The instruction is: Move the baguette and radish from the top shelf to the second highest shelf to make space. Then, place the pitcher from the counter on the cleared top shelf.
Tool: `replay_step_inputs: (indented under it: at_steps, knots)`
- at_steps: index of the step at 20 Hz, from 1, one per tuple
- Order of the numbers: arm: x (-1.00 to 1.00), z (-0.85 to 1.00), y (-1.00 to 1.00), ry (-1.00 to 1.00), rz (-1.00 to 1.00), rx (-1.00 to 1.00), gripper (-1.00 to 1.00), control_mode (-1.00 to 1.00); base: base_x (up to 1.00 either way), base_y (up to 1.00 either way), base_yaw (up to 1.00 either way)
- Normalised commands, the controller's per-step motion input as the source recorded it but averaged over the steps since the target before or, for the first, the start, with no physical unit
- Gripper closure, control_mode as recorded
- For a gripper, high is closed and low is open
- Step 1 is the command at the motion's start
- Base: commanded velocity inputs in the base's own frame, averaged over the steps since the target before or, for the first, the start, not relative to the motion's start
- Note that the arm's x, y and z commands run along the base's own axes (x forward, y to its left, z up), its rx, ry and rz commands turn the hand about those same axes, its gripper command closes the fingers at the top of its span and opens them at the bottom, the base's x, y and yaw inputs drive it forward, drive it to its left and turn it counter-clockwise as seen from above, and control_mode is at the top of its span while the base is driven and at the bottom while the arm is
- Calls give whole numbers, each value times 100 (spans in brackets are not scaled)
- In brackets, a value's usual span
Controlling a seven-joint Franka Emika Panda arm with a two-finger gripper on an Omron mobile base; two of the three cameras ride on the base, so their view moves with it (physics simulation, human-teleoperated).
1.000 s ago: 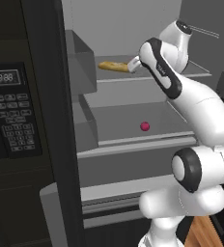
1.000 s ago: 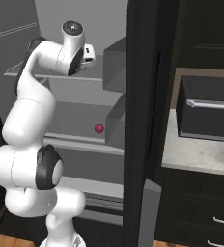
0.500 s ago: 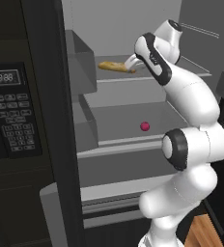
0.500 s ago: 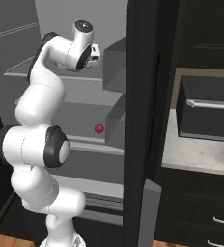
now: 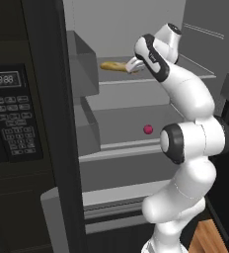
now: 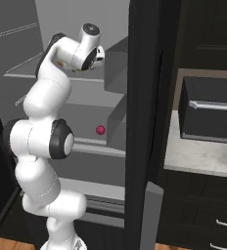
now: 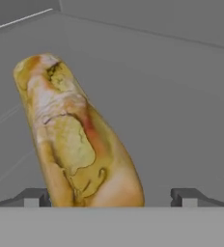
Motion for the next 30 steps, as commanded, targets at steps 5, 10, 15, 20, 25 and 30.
replay_step_inputs:
  at_steps: [5, 10, 15, 20, 25, 30]
  knots:
    - [2, -26, 44, -3, 4, -6, 100, -100, 0, 0, 0]
    - [0, -22, 37, -4, 8, -4, 100, -100, 0, 0, 0]
    - [0, -9, 8, -3, 3, -1, 100, -100, 0, 0, 0]
    - [-30, -21, 0, -16, -2, 0, 100, -100, 0, 0, 0]
    - [-74, 0, 3, -14, -7, 0, 100, -100, 0, 0, 0]
    - [-100, 16, 2, -8, -7, 0, 100, -100, 0, 0, 0]
